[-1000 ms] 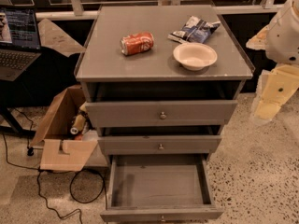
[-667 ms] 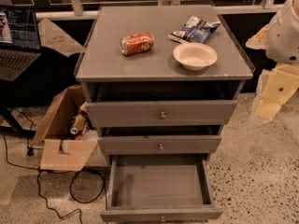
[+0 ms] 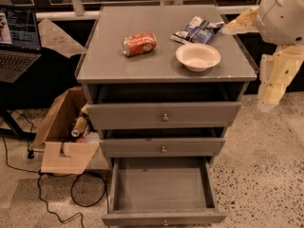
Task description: Place coke can into bottom drawer
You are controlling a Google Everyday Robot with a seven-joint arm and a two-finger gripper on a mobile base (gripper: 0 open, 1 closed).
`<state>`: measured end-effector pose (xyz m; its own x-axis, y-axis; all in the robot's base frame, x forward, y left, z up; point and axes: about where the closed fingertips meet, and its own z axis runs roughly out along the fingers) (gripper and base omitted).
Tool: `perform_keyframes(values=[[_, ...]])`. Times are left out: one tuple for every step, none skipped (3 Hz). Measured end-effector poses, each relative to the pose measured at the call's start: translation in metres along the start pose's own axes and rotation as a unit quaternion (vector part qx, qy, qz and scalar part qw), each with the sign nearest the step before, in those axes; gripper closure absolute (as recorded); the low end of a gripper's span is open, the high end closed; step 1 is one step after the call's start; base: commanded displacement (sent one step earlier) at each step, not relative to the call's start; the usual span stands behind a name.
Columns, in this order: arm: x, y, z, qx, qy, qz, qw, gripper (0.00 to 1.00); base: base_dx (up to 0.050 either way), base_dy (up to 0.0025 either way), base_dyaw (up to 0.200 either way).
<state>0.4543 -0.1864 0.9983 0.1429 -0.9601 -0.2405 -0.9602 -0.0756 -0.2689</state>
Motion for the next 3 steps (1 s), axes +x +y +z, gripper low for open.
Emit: perform_keyframes(values=[[-0.017,-0.024,0.002,-0.011,-0.049,-0.093,0.9944,0.00,0.000,0.00000,0.000],[-0.032,-0.064,0.007,0.016,-0.081,-0.130,0.9880,0.00,0.000,0.00000,0.000],[-0.032,-0.064,0.007,0.016,-0.081,-0.130,0.9880,0.00,0.000,0.00000,0.000]])
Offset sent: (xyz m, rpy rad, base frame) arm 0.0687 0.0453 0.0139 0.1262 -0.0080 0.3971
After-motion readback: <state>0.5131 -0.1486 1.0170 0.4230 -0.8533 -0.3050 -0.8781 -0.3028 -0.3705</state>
